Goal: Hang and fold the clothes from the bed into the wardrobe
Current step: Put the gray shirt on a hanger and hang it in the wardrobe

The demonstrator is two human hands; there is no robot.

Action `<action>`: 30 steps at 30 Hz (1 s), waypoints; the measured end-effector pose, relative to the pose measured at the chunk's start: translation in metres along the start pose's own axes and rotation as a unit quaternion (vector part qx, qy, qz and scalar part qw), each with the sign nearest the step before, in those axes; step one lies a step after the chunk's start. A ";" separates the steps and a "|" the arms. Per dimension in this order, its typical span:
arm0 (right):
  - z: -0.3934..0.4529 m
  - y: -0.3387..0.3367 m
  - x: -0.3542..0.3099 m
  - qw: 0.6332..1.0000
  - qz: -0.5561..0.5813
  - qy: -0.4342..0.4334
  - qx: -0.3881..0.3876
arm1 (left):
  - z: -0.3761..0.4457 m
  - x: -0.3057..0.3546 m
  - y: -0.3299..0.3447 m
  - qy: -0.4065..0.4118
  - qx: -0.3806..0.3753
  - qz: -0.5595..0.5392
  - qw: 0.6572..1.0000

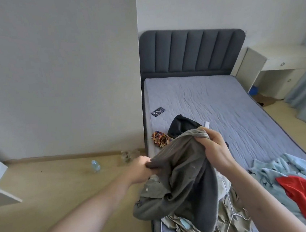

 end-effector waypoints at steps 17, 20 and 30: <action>-0.019 0.016 0.063 0.984 -0.110 0.124 -0.072 | -0.021 0.116 -0.037 0.247 -0.012 -0.171 0.954; -0.026 0.011 0.066 0.992 -0.032 0.109 -0.049 | -0.022 0.085 -0.028 0.199 -0.010 -0.122 0.972; -0.046 -0.006 0.103 0.975 0.161 0.154 -0.004 | -0.020 -0.019 0.098 0.014 -0.037 0.038 0.998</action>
Point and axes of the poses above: each hand's wrist, its own z-axis towards the middle knuckle, its own y-axis out of the palm, x = y × z, the point moved 4 cm from there along z, towards the middle knuckle, and after that the axes turned 1 degree about x, right-handed, at the moved point
